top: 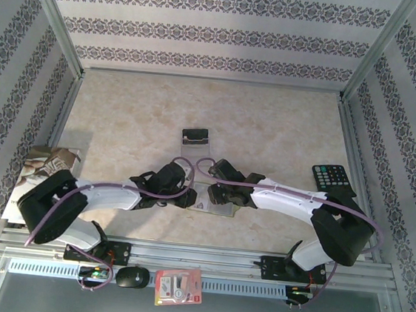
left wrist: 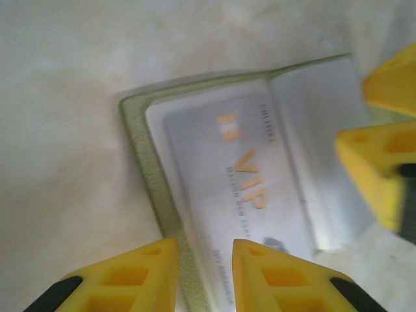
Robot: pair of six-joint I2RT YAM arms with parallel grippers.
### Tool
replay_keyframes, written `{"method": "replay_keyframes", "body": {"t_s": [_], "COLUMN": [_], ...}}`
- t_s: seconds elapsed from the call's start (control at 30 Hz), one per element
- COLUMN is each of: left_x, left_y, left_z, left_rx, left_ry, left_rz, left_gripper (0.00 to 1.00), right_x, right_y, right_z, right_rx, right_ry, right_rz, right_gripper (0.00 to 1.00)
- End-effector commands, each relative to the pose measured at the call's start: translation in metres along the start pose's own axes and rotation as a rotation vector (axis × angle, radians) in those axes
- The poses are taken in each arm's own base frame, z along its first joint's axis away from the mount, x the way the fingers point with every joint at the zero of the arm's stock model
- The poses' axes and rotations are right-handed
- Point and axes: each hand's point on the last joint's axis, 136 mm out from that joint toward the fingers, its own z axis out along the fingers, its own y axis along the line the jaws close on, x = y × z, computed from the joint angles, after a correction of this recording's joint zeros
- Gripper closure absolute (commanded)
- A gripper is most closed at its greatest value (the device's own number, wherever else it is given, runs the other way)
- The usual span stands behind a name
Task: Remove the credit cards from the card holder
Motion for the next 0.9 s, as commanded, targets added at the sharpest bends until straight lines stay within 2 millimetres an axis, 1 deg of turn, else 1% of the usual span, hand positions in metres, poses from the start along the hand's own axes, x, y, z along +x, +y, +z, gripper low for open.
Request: {"method": "replay_keyframes", "body": {"t_s": [0.0, 0.07, 0.27, 0.4, 0.77, 0.87], "left_x": [-0.013, -0.012, -0.002, 0.004, 0.014, 0.017], "left_y": [-0.016, -0.019, -0.024, -0.023, -0.022, -0.019], "left_z": [-0.013, -0.010, 0.010, 0.018, 0.027, 0.029], "left_rx": [0.020, 0.022, 0.035, 0.028, 0.028, 0.022], "left_ry": [-0.049, -0.038, 0.006, 0.029, 0.078, 0.086], "left_rz": [0.037, 0.051, 0.060, 0.064, 0.041, 0.038], "left_gripper": [0.72, 0.72, 0.72, 0.72, 0.70, 0.73], "right_x": [-0.009, -0.010, -0.009, -0.007, -0.002, -0.001], "right_y": [-0.002, -0.004, -0.009, -0.010, -0.007, -0.002], "right_z": [-0.009, -0.011, -0.015, -0.018, -0.017, -0.017], "right_rx": [0.009, 0.007, 0.003, -0.001, -0.017, -0.037], "right_ry": [-0.044, -0.049, -0.050, -0.050, -0.036, -0.034], "right_rz": [0.013, 0.022, 0.035, 0.041, 0.034, 0.028], "right_gripper": [0.56, 0.56, 0.56, 0.56, 0.56, 0.58]}}
